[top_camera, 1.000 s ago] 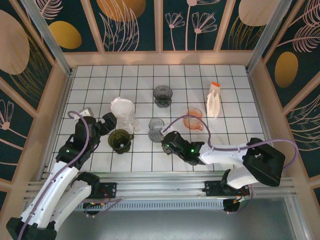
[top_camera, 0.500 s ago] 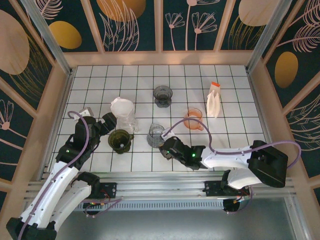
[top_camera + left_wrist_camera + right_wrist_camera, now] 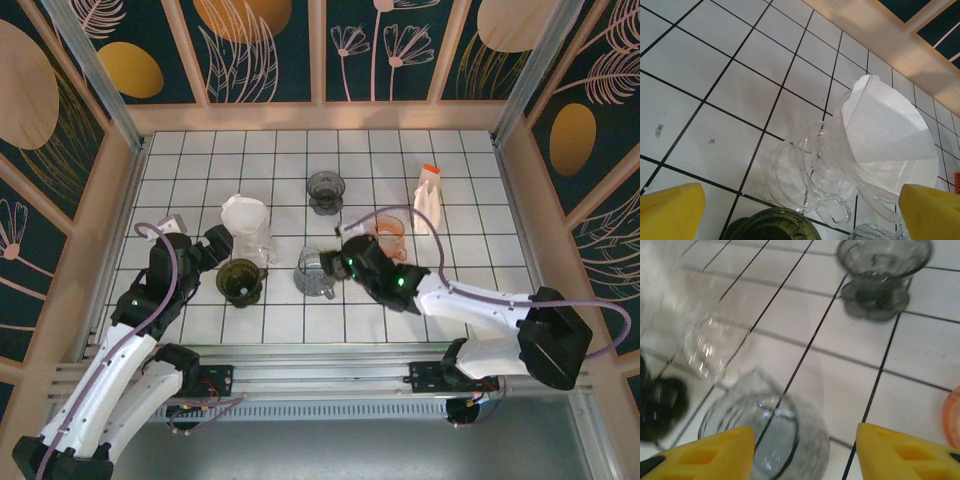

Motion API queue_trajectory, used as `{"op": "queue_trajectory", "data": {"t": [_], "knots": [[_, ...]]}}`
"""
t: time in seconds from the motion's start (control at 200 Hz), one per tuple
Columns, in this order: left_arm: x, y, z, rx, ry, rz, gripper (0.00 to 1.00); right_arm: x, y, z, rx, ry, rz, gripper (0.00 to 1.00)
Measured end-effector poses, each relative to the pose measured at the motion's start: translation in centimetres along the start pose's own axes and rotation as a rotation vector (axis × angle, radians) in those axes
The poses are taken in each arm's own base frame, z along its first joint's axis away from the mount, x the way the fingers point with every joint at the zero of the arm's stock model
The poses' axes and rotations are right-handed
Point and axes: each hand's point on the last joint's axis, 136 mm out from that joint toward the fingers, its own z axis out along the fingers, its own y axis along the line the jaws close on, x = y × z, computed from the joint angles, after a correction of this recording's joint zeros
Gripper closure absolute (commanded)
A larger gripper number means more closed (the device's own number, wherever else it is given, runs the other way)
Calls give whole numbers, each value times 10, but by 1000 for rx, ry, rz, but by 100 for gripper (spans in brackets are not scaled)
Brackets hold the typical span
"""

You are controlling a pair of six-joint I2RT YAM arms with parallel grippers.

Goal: Place the coffee filter in the dripper

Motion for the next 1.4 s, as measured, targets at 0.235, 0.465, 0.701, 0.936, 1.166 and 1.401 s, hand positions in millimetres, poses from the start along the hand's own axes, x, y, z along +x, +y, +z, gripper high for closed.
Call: {"op": "queue_trajectory", "data": {"t": [0.235,0.465,0.701,0.936,1.166,1.401], "knots": [[-1,-1,-2,7,-7,-2,1,-48,-27,57,58,6,116,40],[-2,-1,-3,11,-10,-3,1,-33,-61,104,139,104,131,40],[-2,-1,-3,10,-11,-3,1,-34,-91,128,164,158,126,41],[-1,0,-1,4,-4,-1,1,-26,-100,143,165,205,75,44],[0,0,0,1,-1,0,1,-22,-103,152,168,221,16,47],[0,0,1,-1,1,1,1,-22,-107,163,163,219,-29,51]]}}
